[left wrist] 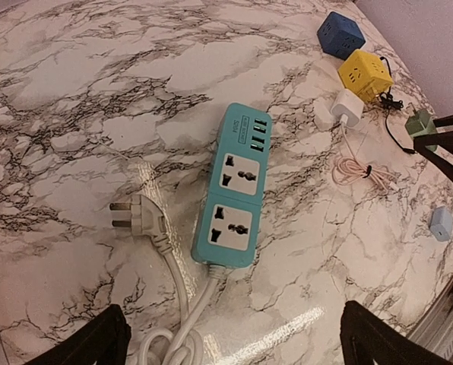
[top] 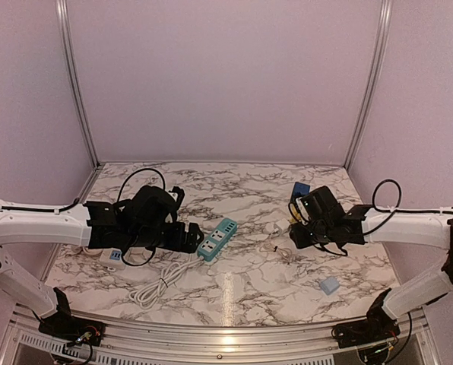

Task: Insert the plug
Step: Pick up the plug from the center of the board, then pass from the right arm to the left

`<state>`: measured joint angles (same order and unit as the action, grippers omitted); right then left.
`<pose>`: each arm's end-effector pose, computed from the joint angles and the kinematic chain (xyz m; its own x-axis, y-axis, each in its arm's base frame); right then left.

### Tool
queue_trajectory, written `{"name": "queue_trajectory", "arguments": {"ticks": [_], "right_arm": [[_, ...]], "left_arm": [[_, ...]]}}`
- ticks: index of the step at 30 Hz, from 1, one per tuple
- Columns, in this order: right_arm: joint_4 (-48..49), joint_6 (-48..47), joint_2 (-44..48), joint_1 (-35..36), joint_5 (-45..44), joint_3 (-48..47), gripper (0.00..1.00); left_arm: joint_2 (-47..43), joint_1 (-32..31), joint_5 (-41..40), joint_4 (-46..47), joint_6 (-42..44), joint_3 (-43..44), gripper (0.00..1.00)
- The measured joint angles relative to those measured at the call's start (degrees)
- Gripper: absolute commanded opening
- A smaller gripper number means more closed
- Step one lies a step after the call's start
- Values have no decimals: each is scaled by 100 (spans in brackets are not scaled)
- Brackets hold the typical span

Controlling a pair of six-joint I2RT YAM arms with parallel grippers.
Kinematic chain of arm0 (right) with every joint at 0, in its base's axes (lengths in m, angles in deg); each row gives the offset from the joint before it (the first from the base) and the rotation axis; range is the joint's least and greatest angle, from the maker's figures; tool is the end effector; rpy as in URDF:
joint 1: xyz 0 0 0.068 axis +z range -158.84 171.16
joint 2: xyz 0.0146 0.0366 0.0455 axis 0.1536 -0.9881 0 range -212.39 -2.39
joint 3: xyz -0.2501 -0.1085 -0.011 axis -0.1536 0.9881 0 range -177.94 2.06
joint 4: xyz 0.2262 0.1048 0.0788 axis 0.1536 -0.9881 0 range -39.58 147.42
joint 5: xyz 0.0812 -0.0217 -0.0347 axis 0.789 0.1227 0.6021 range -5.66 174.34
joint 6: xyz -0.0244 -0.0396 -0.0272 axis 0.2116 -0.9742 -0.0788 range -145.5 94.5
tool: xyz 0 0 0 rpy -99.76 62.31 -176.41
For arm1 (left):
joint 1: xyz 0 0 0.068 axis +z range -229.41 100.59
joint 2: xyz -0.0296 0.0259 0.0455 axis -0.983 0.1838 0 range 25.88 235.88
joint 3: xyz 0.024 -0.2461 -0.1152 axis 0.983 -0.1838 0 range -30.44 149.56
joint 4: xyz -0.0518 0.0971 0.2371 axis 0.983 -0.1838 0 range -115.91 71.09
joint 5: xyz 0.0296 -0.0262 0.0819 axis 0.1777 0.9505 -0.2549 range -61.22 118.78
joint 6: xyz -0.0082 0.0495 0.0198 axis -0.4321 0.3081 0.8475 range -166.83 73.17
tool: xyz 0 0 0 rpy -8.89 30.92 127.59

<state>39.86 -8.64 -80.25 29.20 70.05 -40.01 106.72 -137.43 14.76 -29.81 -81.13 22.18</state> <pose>0.2126 0.1552 0.1900 -0.7444 -0.2255 -0.6285 -0.2771 0.9607 -0.0165 0.1695 -0.2554 0.2426 -0.6837 0.0628 -0.7271 0.4094 0.8578 -0.3109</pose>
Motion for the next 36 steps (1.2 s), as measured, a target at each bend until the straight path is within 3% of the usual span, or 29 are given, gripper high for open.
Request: {"name": "queue_trajectory", "arguments": {"ticks": [8, 16, 25, 36], "right_arm": [[15, -299, 1263, 1088, -332, -39, 24], [623, -839, 2260, 2597, -857, 109, 23], [901, -1423, 1805, 4009, -1784, 52, 24], [916, -1637, 1202, 4249, -2170, -208, 24]], "left_arm": [[2, 0, 402, 221, 2, 0, 99], [2, 0, 1270, 680, -11, 68, 99], [179, 0, 2144, 1283, -131, 671, 99], [463, -50, 3067, 1891, -273, 723, 99]]}}
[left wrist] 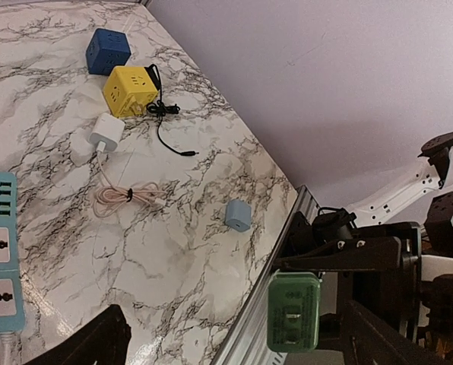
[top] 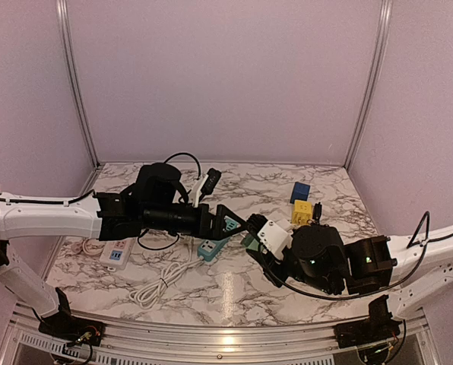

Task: Insert the plug
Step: Pass from the right arm to the left

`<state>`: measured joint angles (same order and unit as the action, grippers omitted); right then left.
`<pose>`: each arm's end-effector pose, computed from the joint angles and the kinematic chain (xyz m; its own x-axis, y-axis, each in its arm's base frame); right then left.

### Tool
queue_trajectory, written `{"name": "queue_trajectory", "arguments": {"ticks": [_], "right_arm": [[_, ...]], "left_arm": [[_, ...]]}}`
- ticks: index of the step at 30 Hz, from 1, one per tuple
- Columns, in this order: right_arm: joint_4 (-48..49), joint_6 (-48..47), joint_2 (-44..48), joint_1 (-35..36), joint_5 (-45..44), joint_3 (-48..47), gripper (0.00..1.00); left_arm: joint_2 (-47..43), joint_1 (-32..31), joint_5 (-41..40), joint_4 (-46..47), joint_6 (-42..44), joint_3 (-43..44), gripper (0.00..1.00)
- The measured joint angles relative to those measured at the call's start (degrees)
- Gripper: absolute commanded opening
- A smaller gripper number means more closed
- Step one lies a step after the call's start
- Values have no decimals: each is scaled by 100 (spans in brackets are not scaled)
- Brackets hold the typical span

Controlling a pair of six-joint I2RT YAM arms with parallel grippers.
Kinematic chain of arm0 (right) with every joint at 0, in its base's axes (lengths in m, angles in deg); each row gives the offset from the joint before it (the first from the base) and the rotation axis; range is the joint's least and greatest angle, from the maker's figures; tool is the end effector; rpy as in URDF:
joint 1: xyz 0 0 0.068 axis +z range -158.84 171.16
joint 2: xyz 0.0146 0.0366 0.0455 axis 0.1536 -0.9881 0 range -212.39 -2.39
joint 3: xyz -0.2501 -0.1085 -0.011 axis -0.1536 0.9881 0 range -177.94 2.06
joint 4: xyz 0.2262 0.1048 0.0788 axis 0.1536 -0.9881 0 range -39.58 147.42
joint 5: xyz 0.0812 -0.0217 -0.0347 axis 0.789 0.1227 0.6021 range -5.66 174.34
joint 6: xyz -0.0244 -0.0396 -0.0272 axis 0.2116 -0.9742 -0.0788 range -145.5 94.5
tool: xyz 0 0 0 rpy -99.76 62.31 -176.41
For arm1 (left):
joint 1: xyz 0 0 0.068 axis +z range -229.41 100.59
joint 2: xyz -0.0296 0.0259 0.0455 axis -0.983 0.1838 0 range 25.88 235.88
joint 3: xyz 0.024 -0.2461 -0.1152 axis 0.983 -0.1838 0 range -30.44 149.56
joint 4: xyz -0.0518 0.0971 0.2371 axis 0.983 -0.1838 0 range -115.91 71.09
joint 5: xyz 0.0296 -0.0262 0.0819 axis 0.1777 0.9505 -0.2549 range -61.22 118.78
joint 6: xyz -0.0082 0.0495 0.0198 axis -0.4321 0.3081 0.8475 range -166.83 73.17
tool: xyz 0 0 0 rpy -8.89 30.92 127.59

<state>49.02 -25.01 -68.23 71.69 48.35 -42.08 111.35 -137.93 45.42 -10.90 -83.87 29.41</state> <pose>0.0618 0.2439 0.2680 -0.0887 -0.4894 -0.8675 -0.7137 0.6388 -0.2874 0.1735 -0.3030 0.2921 -0.7041 0.0448 -0.7087 0.6709 0.3690 -0.6432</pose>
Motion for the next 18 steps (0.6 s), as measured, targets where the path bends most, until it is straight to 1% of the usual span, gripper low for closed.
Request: {"name": "queue_trajectory", "arguments": {"ticks": [5, 8, 15, 18], "right_arm": [[46, -111, -31, 0, -42, -74, 24], [92, -140, -46, 0, -42, -83, 24], [109, -170, -57, 0, -46, -85, 25], [109, -184, -59, 0, -46, -85, 25]], "left_arm": [[72, -74, 219, 205, -7, -2, 97], [153, -105, 297, 251, -9, -2, 93], [348, -153, 455, 411, -90, -2, 78], [391, -160, 529, 498, -142, -2, 68]]}}
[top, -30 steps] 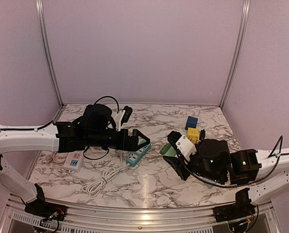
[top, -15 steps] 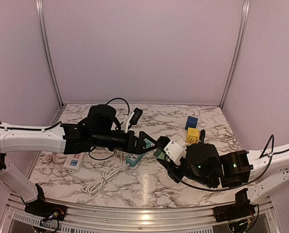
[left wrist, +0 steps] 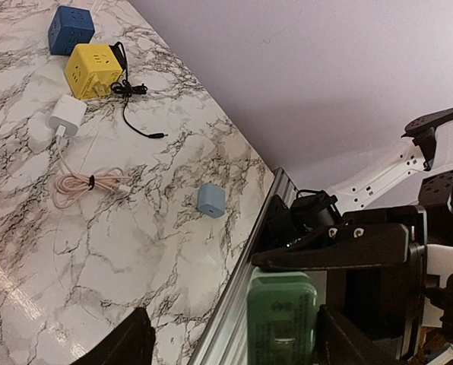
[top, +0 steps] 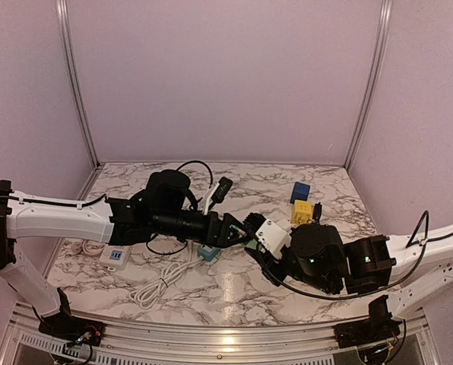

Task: Insert the plug
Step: Pass from the right arm to the left

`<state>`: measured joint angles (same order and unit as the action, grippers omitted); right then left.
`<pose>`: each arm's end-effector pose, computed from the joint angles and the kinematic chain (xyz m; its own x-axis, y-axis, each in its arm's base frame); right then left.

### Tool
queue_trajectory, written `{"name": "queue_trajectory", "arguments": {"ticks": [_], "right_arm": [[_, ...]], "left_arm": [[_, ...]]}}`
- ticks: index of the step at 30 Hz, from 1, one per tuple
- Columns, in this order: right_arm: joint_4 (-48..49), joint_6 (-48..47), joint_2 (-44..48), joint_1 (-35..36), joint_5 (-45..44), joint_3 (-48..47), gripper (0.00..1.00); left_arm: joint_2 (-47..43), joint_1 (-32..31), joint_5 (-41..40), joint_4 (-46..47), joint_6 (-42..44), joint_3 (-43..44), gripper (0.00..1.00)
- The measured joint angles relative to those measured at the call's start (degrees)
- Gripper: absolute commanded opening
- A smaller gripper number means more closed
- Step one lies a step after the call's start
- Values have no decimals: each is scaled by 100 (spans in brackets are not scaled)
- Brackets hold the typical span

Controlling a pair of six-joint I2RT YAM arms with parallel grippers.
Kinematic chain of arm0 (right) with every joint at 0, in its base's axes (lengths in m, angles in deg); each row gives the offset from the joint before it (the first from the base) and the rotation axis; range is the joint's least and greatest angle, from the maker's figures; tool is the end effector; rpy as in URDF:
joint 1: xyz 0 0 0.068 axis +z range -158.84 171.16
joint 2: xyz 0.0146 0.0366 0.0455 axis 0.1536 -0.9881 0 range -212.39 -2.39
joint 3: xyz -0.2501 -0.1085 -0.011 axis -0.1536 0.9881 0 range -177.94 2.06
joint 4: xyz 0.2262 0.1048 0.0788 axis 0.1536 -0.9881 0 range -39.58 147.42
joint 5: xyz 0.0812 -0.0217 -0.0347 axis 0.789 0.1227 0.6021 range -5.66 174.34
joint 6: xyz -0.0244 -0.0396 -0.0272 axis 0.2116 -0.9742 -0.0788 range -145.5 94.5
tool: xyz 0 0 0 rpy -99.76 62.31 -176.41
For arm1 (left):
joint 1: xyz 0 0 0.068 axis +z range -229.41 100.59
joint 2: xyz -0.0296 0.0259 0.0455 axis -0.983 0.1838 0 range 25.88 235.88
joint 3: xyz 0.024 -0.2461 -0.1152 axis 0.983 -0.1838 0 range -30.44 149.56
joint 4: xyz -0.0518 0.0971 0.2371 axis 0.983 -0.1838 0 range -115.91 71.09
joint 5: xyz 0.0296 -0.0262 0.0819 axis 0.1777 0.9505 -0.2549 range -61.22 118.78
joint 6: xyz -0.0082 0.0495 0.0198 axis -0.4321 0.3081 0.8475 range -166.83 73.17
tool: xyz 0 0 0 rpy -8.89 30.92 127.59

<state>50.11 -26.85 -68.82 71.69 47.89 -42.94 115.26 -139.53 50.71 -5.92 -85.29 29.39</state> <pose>0.0627 0.2475 0.2725 -0.0625 -0.4896 -0.8697 -0.7093 0.6348 -0.3064 0.1690 -0.3209 0.2783 -0.7223 0.0991 -0.6844 0.6812 0.2725 -0.6794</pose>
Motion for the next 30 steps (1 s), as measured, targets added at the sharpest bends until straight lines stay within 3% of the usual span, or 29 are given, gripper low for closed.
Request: {"name": "queue_trajectory", "arguments": {"ticks": [4, 10, 13, 15, 19, 27, 30], "right_arm": [[-4, -7, 0, 0, -2, 0, 27], [-15, -37, -15, 2, -20, 0, 32], [-15, -50, -13, 2, -81, 0, 45], [-28, -48, 2, 2, -105, -2, 61], [61, 9, 236, 11, 15, 35, 78], [605, 361, 1683, 20, 505, 540, 98], [870, 787, 2179, 20, 577, 785, 98]], "left_arm": [[68, -2, 122, 184, -92, 2, 49], [118, -33, 310, 516, -243, 7, 12], [151, -31, 374, 649, -345, -11, 0], [175, -31, 407, 796, -444, -57, 0], [179, -31, 476, 1187, -643, -229, 0], [170, -31, 518, 1825, -850, -573, 0], [116, -33, 509, 2096, -859, -684, 0]]}}
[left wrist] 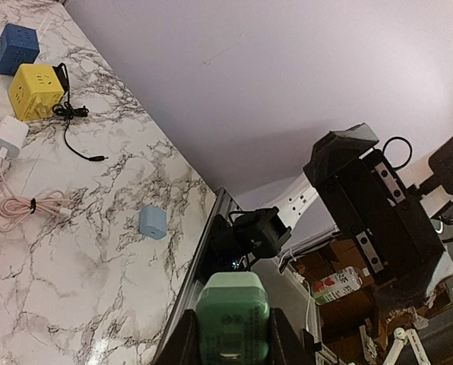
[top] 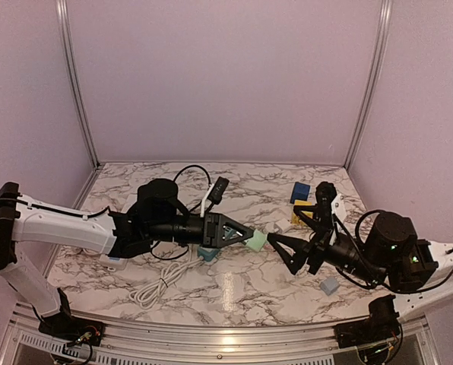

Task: Insert the plug
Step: Pass from the right arm to the left, then pass from the left arm to the right

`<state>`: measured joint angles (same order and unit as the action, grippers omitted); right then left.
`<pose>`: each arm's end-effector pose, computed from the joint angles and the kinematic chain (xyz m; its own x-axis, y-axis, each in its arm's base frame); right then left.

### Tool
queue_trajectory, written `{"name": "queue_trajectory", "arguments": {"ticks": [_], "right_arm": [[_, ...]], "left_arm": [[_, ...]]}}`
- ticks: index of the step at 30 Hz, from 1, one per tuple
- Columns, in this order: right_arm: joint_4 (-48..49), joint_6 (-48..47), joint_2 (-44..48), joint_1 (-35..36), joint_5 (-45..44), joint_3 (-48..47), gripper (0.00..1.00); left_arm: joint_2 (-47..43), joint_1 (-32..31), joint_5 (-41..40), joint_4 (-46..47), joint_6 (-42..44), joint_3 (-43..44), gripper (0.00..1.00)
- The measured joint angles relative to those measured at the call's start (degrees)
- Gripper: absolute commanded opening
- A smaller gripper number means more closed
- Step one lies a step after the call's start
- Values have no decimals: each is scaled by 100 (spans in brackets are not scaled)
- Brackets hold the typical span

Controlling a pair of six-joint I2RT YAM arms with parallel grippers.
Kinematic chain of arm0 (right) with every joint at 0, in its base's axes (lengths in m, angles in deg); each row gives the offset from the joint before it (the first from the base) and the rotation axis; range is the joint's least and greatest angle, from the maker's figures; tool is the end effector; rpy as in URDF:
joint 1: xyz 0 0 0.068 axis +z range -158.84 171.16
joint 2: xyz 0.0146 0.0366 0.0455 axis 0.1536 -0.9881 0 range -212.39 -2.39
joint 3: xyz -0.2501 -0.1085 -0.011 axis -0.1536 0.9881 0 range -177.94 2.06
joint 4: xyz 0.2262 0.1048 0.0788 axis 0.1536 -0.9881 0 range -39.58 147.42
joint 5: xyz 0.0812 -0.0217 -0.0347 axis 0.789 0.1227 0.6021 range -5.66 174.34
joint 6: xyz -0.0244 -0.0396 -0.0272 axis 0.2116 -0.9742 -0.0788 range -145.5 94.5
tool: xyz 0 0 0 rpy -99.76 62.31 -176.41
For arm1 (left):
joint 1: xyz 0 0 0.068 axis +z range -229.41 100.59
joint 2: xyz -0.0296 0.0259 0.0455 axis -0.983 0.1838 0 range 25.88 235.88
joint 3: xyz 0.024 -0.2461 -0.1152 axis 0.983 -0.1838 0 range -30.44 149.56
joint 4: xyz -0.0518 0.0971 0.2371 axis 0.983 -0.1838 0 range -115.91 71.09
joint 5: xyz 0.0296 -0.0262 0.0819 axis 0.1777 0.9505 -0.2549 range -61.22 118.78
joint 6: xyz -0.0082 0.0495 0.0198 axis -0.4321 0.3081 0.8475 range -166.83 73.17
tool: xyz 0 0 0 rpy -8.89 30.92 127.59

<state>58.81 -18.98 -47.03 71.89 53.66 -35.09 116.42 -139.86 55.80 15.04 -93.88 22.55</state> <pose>0.0480 0.1816 0.3154 -0.1041 -0.0319 -0.9941 -0.7601 0.6471 0.0589 0.1628 -0.3201 0.2691 -0.7519 0.0043 -0.6592 0.6578 0.0706 -0.7499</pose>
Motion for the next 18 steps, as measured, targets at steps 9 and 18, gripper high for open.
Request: {"name": "queue_trajectory", "arguments": {"ticks": [9, 18], "right_arm": [[765, 1676, 568, -251, 466, 640, 94], [1731, 2863, -57, -647, 1335, 787, 84]], "left_arm": [[-442, 0, -15, 1211, 15, -601, 0], [-494, 0, -48, 2035, -35, -835, 0]]}}
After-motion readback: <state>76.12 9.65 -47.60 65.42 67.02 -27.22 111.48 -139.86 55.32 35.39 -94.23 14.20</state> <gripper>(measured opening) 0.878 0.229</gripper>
